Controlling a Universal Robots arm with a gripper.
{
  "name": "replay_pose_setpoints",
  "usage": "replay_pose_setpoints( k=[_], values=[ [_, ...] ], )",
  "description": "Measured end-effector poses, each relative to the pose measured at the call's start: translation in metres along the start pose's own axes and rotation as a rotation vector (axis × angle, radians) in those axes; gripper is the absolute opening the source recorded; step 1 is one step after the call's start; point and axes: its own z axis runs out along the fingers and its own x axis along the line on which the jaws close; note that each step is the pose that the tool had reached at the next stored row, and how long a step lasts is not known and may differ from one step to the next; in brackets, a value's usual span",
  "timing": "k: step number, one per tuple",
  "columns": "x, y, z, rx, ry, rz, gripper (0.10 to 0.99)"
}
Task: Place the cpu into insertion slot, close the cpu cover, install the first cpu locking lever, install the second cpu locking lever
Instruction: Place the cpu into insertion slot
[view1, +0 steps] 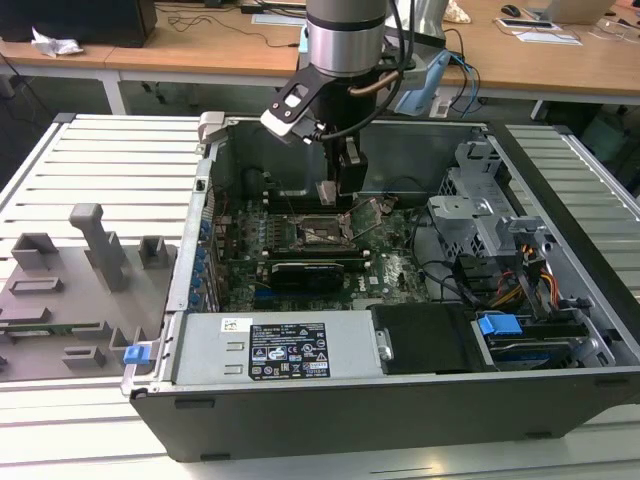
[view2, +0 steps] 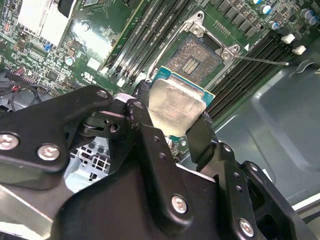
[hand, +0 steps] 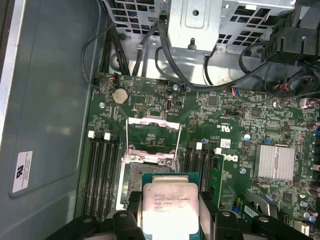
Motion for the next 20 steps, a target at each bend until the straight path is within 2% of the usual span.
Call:
replay_pose_setpoints(
  k=[9,14,16,20],
  values=[
    [0.0012,-0.0003,0.0033,0.001,0.0,0.002,0.541],
    [0.0042,-0.0002,0.0085,0.01,-0.0014,0.032,0.541],
    [0.0055,-0.0006,0.0133,0.016,-0.0025,0.052,0.541],
    [0.0058,-0.001,0.0195,0.02,-0.005,0.053,0.541]
  ],
)
